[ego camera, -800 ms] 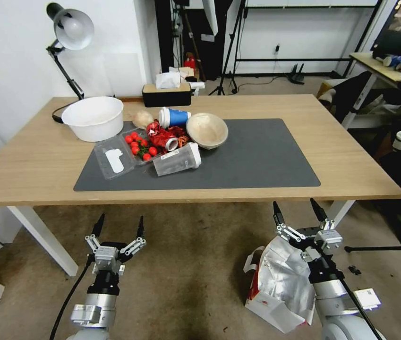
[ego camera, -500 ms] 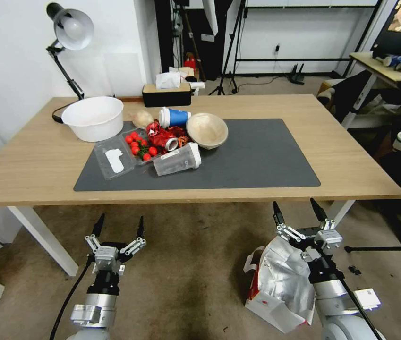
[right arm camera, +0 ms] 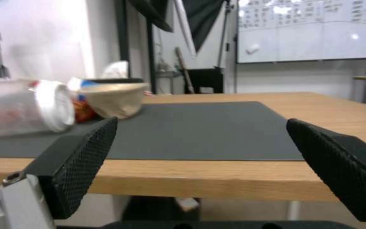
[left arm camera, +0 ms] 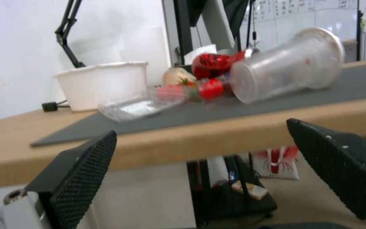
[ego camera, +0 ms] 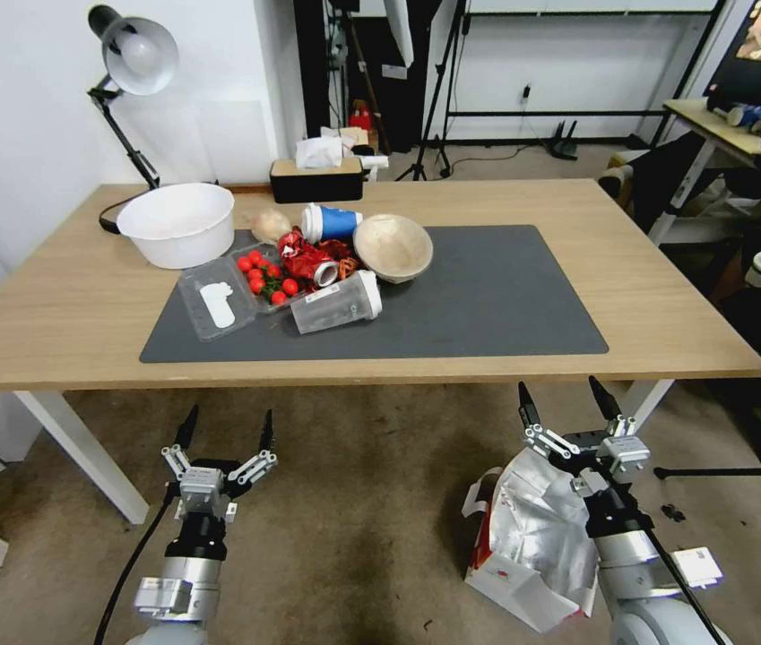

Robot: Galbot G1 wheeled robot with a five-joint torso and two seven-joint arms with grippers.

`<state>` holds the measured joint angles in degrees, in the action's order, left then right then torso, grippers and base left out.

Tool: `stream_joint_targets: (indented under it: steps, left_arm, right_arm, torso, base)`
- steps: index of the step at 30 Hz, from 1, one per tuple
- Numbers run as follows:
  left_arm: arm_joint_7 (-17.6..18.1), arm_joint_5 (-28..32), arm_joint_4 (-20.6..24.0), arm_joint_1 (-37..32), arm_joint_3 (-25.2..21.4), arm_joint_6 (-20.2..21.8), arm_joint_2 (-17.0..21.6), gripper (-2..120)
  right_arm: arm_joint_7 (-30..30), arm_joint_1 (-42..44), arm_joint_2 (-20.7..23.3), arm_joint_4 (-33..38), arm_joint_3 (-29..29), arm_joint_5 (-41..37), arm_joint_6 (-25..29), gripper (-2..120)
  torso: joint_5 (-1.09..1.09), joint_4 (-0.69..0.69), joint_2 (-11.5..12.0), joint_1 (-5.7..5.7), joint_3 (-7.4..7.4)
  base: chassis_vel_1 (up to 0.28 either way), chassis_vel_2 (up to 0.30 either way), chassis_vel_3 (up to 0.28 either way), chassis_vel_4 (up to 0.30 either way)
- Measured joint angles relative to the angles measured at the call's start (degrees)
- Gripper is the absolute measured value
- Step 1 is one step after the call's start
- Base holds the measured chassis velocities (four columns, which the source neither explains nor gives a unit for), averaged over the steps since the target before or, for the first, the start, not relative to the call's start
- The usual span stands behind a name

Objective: Pick up the food delivery bag from the floor and place it on the table.

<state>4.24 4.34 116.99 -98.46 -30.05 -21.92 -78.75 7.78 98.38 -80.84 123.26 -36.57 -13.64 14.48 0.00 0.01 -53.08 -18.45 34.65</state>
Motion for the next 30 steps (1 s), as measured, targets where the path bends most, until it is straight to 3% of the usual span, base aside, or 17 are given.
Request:
stream_joint_targets:
  steps: [2,3,5,8,16,30]
  left_arm:
    - [-0.36,2.12,2.06,2.21,-0.9,5.01,1.0,100]
    - [-0.36,2.12,2.06,2.21,-0.9,5.01,1.0,100]
    - [-0.81,4.6,4.48,4.77,-1.95,10.85,2.13,100]
    - [-1.27,5.82,5.98,5.88,-2.27,14.02,2.61,100]
    - [-1.52,4.49,6.23,4.6,-2.51,13.88,1.69,99]
    - [-1.15,3.46,6.28,3.82,-2.36,12.45,1.53,99]
  right_arm:
    - [-1.34,-0.14,-2.12,1.88,-2.14,3.99,-5.04,100]
    - [-1.34,-0.14,-2.12,1.88,-2.14,3.99,-5.04,100]
    - [-2.82,-0.35,-4.46,3.99,-4.49,8.45,-10.76,100]
    - [-2.33,-0.6,-5.46,4.66,-5.33,9.33,-13.09,100]
    - [4.18,-1.11,-5.18,4.38,-5.62,3.67,-10.35,100]
    - [5.41,-1.33,-5.2,3.72,-5.47,2.52,-9.63,100]
  torso:
    - [-0.01,-0.02,0.0,-0.01,0.0]
    - [-0.01,-0.02,0.0,-0.01,0.0]
    - [0.0,-0.02,0.0,-0.01,0.0]
    - [0.0,-0.05,0.0,0.0,0.0]
    - [0.0,0.0,0.0,-0.01,0.0]
    - [0.0,-0.02,0.83,0.4,-0.43]
  base:
    - [0.0,0.0,0.0,0.0]
    - [0.0,0.0,0.0,0.0]
    - [0.0,0.0,0.0,0.0]
    - [0.0,0.0,0.0,0.0]
    - [0.0,0.0,0.0,0.0]
    - [0.0,0.0,0.0,0.0]
